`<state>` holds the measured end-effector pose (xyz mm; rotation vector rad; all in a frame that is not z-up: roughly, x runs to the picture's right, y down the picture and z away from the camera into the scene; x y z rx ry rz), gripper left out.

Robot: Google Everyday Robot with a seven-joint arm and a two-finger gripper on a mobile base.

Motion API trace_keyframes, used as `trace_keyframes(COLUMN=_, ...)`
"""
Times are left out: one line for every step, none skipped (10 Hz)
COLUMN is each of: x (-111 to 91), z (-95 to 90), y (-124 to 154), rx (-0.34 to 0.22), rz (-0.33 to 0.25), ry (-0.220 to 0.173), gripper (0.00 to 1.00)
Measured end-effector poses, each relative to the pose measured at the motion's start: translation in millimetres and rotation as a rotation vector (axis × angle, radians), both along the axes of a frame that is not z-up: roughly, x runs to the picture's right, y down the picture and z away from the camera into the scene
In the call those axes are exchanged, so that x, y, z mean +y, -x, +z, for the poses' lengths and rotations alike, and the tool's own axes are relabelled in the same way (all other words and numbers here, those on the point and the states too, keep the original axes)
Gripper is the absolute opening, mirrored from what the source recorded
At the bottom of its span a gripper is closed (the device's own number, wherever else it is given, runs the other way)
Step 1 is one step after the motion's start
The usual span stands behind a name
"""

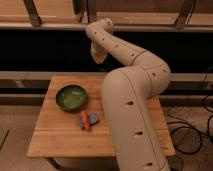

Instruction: Move the arm in a circular motion

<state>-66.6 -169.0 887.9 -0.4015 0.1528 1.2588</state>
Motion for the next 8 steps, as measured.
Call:
trace_keyframes(x=8.4, z=-3.2, y=47.8, rx=-0.085, rz=-0.076, ry=0.026, gripper=0.00)
trace_keyframes(x=17.9, z=-10.1, y=82.2, rx=-0.150, rz=-0.128, ry=0.047, gripper=0.00)
trace_keyframes(x=30.6, z=-20.7, y=116.9, rx=-0.217, rz=-0.171, ry=0.069, gripper=0.00)
trace_keyframes(x=42.4, z=-31.2, y=141.3, rx=-0.264, rz=-0.195, ry=0.088, gripper=0.00)
trace_keyframes(x=65.4, z=-48.7, y=173.1, rx=-0.327, rz=-0.227, ry=0.118, gripper=0.00)
trace_keyframes(x=84.4, z=-63.0, y=189.0, rx=-0.358, rz=-0.253, ry=0.137, gripper=0.00)
trace_keyframes(x=99.9, z=-72.8, y=192.0, rx=-0.357, rz=-0.272, ry=0.146, gripper=0.00)
trace_keyframes(x=114.9, z=-82.9, y=182.1, rx=-0.330, rz=-0.285, ry=0.149, gripper=0.00)
